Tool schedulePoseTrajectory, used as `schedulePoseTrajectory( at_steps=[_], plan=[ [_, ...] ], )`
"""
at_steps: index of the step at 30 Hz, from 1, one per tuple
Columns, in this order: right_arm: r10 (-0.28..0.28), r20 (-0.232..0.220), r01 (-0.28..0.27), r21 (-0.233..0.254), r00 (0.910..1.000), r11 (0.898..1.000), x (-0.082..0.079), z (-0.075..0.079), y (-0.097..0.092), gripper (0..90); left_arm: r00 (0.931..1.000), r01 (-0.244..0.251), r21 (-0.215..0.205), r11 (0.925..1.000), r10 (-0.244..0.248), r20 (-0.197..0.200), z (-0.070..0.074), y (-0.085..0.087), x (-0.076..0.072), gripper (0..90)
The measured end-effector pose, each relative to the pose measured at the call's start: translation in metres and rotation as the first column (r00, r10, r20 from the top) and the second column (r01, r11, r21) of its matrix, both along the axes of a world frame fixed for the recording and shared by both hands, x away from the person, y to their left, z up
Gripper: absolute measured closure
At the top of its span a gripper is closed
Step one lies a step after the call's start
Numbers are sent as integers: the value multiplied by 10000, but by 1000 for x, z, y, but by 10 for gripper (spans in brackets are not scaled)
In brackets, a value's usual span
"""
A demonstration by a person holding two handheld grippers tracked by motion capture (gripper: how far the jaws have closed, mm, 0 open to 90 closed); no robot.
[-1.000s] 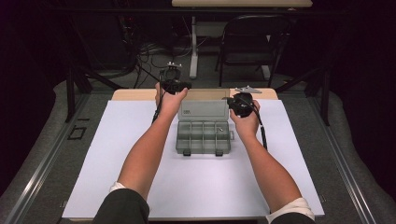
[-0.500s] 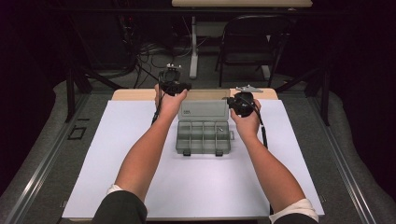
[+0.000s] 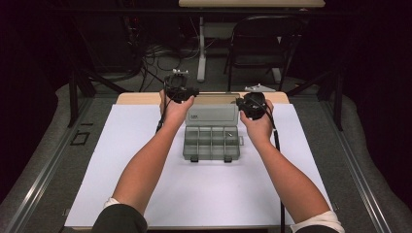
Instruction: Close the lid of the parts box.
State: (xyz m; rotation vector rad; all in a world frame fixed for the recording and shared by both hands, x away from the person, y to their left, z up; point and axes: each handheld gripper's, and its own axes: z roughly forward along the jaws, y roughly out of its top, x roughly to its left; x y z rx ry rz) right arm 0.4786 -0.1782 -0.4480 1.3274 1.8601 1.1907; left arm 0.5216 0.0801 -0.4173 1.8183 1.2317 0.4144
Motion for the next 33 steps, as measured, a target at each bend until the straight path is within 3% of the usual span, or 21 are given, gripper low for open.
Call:
schedulePoseTrajectory(
  at_steps=[6, 16, 26, 33],
  plan=[
    [178, -101, -179, -143, 9998, 9997, 2, 19, 7, 900, 9999, 74, -37, 10000, -74, 116, 0, 1, -4, 716],
    [-59, 128, 63, -306, 9999, 9995, 15, 33, 17, 900, 9997, 100, -52, 9999, -99, 208, 0, 2, -9, 716],
    [-111, -536, 92, -343, 9985, 9994, 37, 26, 21, 900, 9996, 112, -94, 9999, -109, 276, -1, 2, -11, 716],
    [-56, -619, 47, -161, 9981, 9999, 39, 24, 21, 900, 9994, 220, -69, 9997, -218, 267, 0, 3, -14, 716]
  ],
)
